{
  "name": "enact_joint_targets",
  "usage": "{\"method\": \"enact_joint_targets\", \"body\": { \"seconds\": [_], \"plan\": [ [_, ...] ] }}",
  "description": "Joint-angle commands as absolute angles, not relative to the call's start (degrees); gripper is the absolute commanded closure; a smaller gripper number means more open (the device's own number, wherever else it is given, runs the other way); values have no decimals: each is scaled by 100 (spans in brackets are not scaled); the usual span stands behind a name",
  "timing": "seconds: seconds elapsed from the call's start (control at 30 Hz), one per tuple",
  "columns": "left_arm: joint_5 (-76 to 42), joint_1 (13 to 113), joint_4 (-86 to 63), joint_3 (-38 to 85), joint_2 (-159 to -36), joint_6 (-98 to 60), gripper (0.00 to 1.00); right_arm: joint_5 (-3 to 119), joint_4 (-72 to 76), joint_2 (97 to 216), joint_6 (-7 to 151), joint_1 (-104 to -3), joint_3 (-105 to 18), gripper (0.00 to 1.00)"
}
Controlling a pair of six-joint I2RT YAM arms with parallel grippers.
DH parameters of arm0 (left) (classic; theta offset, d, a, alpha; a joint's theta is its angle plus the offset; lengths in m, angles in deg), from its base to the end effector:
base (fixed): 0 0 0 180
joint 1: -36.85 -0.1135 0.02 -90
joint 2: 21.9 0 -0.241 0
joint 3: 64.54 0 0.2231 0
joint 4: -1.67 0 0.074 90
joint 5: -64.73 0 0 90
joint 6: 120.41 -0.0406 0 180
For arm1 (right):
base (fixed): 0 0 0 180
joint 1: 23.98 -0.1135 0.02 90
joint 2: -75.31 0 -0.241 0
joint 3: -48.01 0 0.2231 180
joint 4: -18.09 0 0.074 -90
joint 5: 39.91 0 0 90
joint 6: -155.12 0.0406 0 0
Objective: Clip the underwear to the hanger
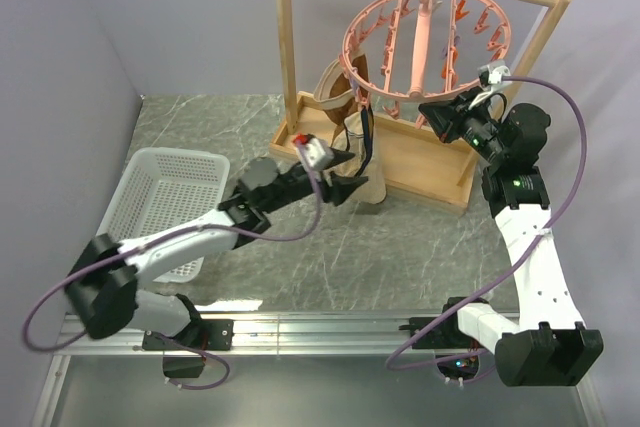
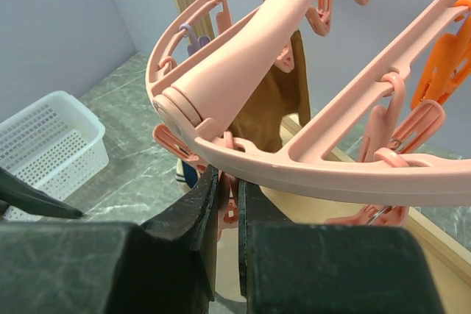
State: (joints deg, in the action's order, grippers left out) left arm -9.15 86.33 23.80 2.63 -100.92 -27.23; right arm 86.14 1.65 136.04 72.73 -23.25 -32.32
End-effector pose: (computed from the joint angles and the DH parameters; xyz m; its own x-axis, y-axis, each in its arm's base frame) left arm 0.1887 -0.2381 0.3244 0.0654 -0.1586 -0.9852 0.9128 0.4083 -0.0051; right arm 0.2193 0.0211 0.4045 -0.0218 0.1074 -0.9940 -0.5795 0.8088 0.1001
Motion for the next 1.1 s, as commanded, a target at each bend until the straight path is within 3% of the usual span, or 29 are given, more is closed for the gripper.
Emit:
{"method": "enact_joint_targets", "body": {
  "seconds": [0.0, 0.27, 0.5, 0.63, 0.73, 0.87, 1.07],
  "plan": [
    [-155, 8205, 1130, -270, -9662, -2191, 35, 8736, 337, 13648, 7224, -2372, -3430, 100],
    [127, 7605, 1945, -1668, -9738, -2907, 37, 8867, 293, 13789, 7145, -2372, -3544, 100],
    [899, 7316, 1843, -1309, -10161, -7085, 39, 8946, 126, 13903, 7118, -2372, -3658, 100],
    [1444, 7017, 807, -712, -10451, -7945, 31, 8964, 152, 13956, 7083, -2372, -3694, 100],
    [1621, 6955, 830, -368, -10793, -7631, 27, 8964, 161, 13991, 7057, -2372, -3720, 100],
    [1665, 6937, 1162, -157, -11294, -6656, 30, 8955, 179, 14009, 7039, -2372, -3720, 100],
    [1332, 6929, 2165, -385, -11830, -3901, 32, 8955, 240, 14044, 7057, -2372, -3729, 100]
  ]
}}
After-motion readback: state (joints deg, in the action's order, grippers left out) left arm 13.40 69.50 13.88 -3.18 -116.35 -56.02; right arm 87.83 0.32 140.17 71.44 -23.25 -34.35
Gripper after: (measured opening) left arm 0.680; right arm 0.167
